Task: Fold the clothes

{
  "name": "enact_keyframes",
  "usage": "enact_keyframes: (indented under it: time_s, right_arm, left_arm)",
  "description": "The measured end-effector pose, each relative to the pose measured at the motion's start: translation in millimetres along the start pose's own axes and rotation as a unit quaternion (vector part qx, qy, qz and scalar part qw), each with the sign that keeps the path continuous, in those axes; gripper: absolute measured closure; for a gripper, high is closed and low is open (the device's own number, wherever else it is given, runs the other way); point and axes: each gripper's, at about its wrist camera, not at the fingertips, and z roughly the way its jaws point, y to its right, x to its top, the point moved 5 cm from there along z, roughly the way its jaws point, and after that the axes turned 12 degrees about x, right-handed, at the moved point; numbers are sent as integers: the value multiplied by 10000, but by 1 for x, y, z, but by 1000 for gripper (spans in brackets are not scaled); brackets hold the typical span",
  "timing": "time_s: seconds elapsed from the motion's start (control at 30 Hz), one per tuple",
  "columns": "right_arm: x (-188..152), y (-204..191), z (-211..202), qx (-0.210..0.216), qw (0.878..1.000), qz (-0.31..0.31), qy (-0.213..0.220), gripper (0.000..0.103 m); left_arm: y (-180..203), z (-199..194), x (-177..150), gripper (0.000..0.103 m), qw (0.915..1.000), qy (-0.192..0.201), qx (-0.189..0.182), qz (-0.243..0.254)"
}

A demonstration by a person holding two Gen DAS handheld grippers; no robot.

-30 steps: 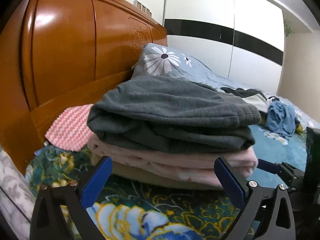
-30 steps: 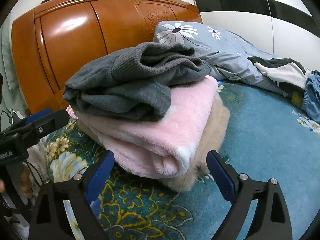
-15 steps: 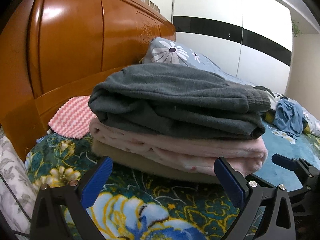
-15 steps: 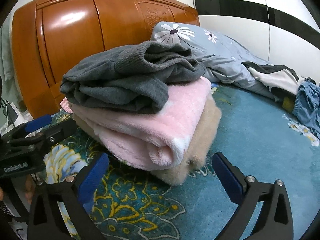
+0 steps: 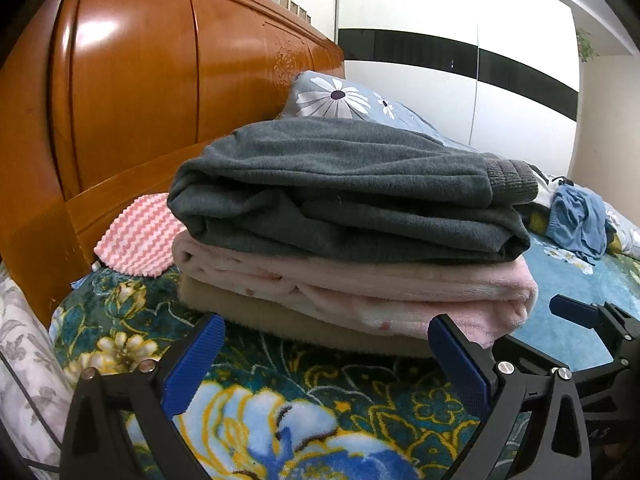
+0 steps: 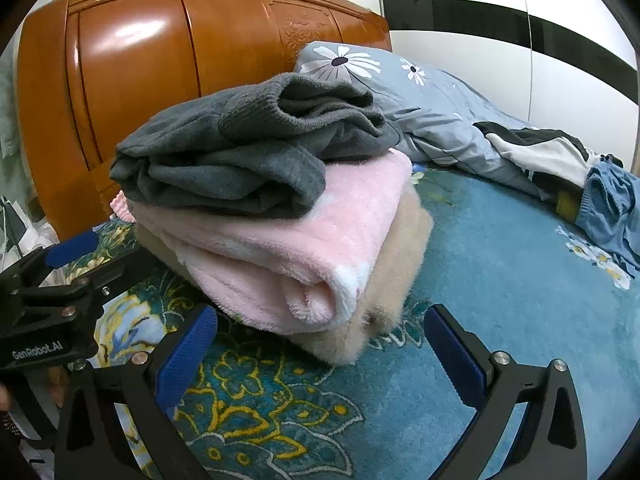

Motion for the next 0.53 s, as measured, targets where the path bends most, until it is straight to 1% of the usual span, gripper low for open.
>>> enact_keyframes:
  time_s: [0.4,0.53]
  right_arm:
    - [-1,1,1,58,9999,76,-37,0]
    - [-2,0,2,57,9999,74,-51,0]
  left_arm:
    - [0,-5,0,0,9998,192,81,59]
    - [0,-4,-1,0,9998,150,74,55]
